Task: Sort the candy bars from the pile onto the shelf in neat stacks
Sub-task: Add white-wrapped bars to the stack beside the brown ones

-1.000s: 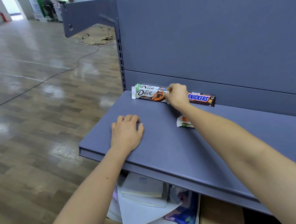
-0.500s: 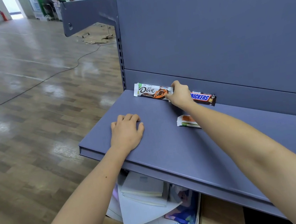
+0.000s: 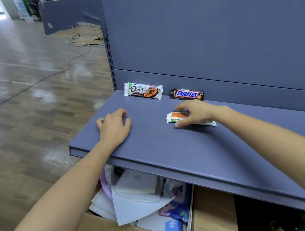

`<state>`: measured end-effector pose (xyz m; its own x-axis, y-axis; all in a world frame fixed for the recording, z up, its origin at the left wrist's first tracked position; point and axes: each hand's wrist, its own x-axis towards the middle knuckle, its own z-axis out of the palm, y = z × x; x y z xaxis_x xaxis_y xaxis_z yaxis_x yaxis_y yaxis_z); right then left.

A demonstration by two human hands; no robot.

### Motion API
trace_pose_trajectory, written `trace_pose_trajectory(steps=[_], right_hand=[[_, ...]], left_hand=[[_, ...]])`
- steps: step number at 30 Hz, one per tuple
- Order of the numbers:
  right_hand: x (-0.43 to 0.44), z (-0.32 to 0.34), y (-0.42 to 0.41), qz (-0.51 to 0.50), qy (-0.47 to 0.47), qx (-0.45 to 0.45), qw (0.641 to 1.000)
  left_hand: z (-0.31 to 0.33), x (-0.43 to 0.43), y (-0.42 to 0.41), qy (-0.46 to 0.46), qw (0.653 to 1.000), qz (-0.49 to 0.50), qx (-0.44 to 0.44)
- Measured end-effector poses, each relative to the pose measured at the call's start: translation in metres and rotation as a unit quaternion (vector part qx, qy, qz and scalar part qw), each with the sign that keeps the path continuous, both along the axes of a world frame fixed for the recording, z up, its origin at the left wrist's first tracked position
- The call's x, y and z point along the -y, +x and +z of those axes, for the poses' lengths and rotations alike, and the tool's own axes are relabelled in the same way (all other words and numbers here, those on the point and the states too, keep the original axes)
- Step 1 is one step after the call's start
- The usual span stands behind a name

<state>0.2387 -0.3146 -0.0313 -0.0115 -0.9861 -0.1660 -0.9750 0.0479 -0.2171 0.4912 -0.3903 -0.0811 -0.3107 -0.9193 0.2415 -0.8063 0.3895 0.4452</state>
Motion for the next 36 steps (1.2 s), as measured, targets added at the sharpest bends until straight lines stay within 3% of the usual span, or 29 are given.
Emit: trace_pose_trajectory(steps=[4,6,7,9,11,14,16,21,27,33,36], right_hand=[[-0.007,-0.003,0.004,-0.012,-0.014,-0.042,0.999],[-0.009,-0.002,0.011,-0.043,-0.032,0.046,0.997],[-0.01,-0.001,0.016,-0.07,-0.048,0.15,0.985],[-0.008,0.004,0.027,-0.128,-0.066,0.413,0.899],[-0.003,0.01,0.037,-0.163,-0.073,0.611,0.771],[0.001,0.018,0.053,-0.181,-0.062,0.777,0.599],[-0.001,0.021,0.062,-0.184,-0.037,0.812,0.552],[-0.001,0.021,0.073,-0.185,-0.067,0.791,0.579],[-0.005,0.013,0.068,-0.184,-0.087,0.694,0.691],[-0.015,0.0,0.073,-0.149,-0.013,0.563,0.813],[-0.013,-0.007,0.077,-0.143,-0.028,0.531,0.835]], left_hand=[[0.008,-0.003,-0.012,0.007,0.999,0.0,-0.035],[0.012,-0.008,-0.021,0.041,0.994,-0.013,-0.103],[0.013,-0.012,-0.026,0.066,0.986,-0.027,-0.154],[0.018,-0.025,-0.036,0.123,0.963,-0.062,-0.23],[0.021,-0.038,-0.045,0.193,0.946,-0.094,-0.242],[0.023,-0.052,-0.055,0.248,0.927,-0.139,-0.244],[0.026,-0.057,-0.059,0.234,0.922,-0.143,-0.273],[0.029,-0.061,-0.058,0.227,0.912,-0.131,-0.316],[0.027,-0.061,-0.049,0.244,0.889,-0.101,-0.375],[0.024,-0.057,-0.051,0.287,0.813,0.009,-0.506],[0.022,-0.054,-0.052,0.292,0.806,0.025,-0.515]])
